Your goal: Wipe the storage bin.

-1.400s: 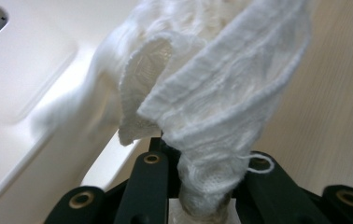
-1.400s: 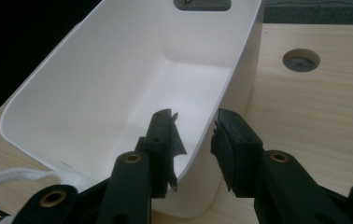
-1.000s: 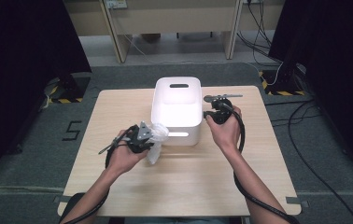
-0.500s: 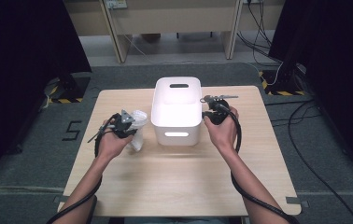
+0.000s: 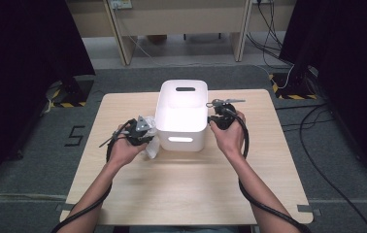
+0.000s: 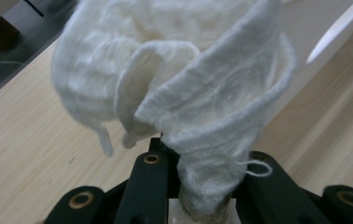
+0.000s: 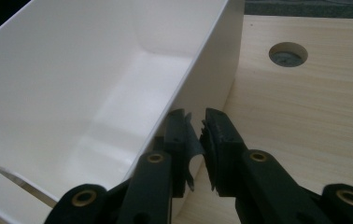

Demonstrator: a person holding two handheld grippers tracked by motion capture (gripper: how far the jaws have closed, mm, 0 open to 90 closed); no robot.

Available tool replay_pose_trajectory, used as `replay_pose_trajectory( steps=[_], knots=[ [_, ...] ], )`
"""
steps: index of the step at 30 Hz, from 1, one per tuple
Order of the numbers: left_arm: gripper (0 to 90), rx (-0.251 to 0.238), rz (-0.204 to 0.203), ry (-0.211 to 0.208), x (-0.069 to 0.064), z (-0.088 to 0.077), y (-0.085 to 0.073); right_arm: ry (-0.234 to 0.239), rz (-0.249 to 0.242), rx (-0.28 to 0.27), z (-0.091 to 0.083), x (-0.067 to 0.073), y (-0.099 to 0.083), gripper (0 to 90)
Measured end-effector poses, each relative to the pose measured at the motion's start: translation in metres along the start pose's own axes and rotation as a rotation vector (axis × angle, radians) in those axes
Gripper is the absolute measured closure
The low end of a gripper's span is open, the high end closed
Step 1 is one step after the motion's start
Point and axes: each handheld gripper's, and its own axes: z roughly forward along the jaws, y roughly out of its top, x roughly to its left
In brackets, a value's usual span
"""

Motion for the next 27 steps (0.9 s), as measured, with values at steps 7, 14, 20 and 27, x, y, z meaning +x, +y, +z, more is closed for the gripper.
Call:
replay_pose_trajectory(
  steps=[7,14,20,27],
  knots=[
    [77.5,-0.005,0.011,-0.003,-0.008,0.001,0.002,-0.022,0.011,-0.003,-0.002,-0.005,-0.002,79.0],
    [77.1,0.021,-0.012,0.055,0.006,-0.008,-0.009,-0.03,0.014,-0.023,-0.011,-0.011,-0.001,75.8],
    [77.0,0.04,-0.037,0.109,0.021,-0.017,-0.021,-0.046,0.021,-0.008,-0.016,-0.02,-0.009,73.3],
    [75.7,0.146,-0.103,0.164,0.047,0.0,-0.04,-0.06,0.036,0.024,-0.017,-0.031,-0.023,71.3]
  ],
)
